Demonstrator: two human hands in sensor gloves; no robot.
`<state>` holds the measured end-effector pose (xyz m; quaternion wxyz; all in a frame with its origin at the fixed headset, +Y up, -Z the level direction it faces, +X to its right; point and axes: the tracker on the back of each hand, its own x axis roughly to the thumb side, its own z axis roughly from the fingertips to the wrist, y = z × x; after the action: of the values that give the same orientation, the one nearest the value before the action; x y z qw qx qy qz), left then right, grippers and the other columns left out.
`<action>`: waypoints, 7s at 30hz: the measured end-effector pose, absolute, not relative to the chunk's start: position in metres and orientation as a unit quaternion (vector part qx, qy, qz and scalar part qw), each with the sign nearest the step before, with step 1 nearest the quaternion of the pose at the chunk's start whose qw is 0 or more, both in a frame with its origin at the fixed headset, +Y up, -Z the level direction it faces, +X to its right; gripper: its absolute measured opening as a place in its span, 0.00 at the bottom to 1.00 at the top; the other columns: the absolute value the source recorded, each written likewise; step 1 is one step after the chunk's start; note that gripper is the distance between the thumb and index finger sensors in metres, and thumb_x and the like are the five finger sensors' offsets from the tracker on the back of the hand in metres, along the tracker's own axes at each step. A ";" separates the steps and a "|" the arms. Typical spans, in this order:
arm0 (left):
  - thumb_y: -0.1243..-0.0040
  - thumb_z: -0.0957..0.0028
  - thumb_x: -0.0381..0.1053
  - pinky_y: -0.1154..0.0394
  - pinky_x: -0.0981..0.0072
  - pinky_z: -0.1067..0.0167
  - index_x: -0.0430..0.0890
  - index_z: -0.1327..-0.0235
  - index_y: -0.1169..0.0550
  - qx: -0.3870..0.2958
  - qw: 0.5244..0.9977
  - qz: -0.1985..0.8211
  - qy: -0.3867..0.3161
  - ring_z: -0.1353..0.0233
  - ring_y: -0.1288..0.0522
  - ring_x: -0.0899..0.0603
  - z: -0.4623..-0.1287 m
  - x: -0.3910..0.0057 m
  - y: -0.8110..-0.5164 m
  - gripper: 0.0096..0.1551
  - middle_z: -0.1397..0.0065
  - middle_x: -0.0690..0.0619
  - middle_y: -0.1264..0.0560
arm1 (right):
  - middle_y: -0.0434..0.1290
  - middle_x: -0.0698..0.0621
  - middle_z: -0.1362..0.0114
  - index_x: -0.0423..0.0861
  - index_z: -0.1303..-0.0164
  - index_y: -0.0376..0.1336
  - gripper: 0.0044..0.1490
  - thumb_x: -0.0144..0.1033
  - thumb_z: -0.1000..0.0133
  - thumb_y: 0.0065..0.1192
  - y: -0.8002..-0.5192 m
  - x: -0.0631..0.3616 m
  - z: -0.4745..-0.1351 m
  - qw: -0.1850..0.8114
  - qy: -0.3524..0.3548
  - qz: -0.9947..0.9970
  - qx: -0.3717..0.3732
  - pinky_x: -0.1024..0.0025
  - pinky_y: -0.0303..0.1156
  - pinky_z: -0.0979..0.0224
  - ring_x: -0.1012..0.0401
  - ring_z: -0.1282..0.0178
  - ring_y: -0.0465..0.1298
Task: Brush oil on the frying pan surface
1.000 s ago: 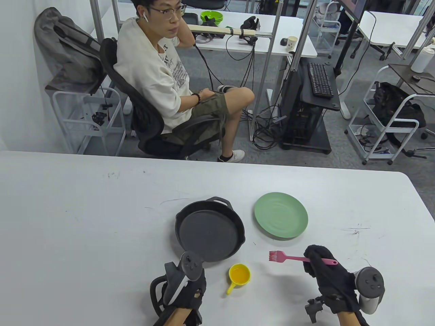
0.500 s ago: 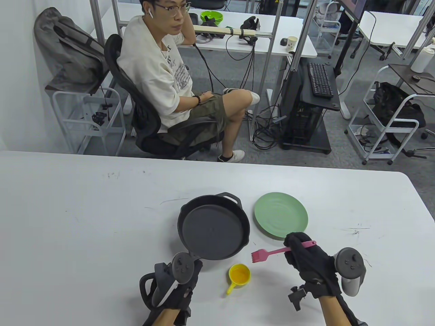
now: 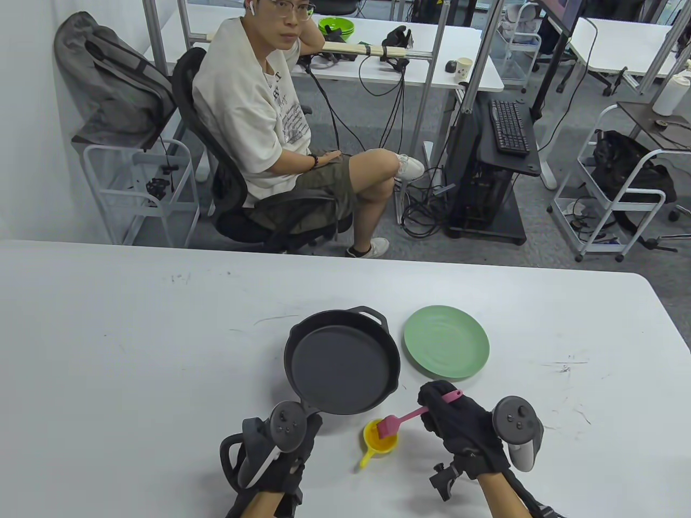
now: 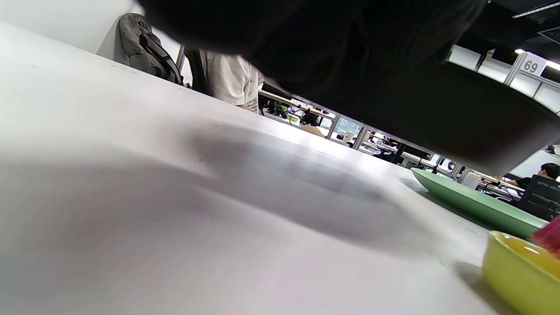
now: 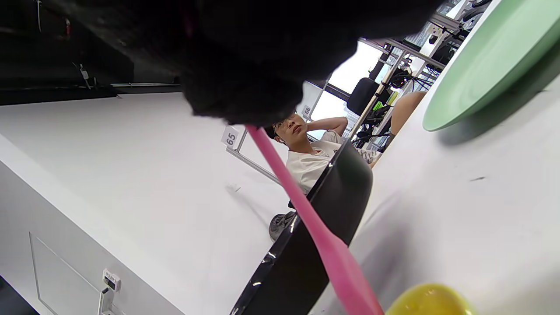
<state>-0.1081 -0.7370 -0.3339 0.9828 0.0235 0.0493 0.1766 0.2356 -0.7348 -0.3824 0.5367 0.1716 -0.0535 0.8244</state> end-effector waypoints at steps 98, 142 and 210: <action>0.37 0.42 0.66 0.21 0.60 0.75 0.37 0.44 0.19 0.019 0.982 0.187 -0.005 0.76 0.17 0.50 -0.327 -0.076 -0.741 0.34 0.65 0.54 0.15 | 0.82 0.44 0.57 0.45 0.36 0.68 0.26 0.51 0.35 0.60 -0.673 0.219 -0.386 0.345 -0.106 0.922 0.141 0.71 0.78 0.67 0.61 0.67 0.79; 0.37 0.43 0.66 0.21 0.61 0.75 0.37 0.45 0.18 0.019 0.984 0.174 -0.021 0.76 0.18 0.51 -0.327 -0.068 -0.744 0.34 0.66 0.55 0.15 | 0.83 0.42 0.55 0.43 0.36 0.69 0.26 0.49 0.35 0.63 -0.689 0.197 -0.388 0.417 -0.022 0.893 0.169 0.70 0.78 0.66 0.59 0.67 0.80; 0.37 0.43 0.66 0.21 0.60 0.74 0.37 0.44 0.19 0.030 0.973 0.218 0.071 0.76 0.18 0.50 -0.336 -0.127 -0.742 0.34 0.66 0.54 0.16 | 0.83 0.44 0.61 0.46 0.41 0.71 0.24 0.52 0.35 0.61 -0.726 0.224 -0.406 0.496 0.044 0.855 0.146 0.74 0.77 0.70 0.63 0.71 0.79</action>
<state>-0.1272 -0.7415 -0.3357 0.9729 0.0300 0.0711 0.2181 0.2236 -0.7264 -0.4063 0.4958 0.1464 0.0441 0.8549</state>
